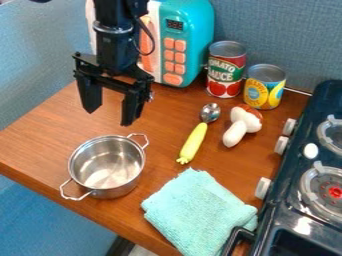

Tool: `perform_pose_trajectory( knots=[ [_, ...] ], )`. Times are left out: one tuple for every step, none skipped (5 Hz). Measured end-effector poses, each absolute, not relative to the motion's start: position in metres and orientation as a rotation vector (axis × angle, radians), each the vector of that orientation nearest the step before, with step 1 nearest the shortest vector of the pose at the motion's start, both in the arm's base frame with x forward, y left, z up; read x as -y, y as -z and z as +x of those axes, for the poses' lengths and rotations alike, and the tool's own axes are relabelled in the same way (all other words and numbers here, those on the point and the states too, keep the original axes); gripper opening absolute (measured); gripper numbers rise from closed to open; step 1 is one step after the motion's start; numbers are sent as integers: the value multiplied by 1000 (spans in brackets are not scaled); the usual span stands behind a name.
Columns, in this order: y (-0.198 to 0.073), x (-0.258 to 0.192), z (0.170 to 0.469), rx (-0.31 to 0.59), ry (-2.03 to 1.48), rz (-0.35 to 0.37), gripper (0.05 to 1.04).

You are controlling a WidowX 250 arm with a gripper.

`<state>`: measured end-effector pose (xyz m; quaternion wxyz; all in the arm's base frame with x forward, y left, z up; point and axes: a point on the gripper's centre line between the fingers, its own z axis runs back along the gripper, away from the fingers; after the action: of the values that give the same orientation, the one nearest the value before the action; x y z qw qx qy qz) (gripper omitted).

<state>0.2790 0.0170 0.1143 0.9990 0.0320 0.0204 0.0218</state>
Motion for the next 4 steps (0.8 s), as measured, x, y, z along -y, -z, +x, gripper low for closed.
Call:
perform_pose_trajectory(
  knots=[
    [-115,-4,258,11,11,43,1001],
    [-100,-1,248,8,32,22,1001],
    [-86,-5,247,-29,27,49,1001],
    [-64,0,249,-81,36,62,1001]
  ],
)
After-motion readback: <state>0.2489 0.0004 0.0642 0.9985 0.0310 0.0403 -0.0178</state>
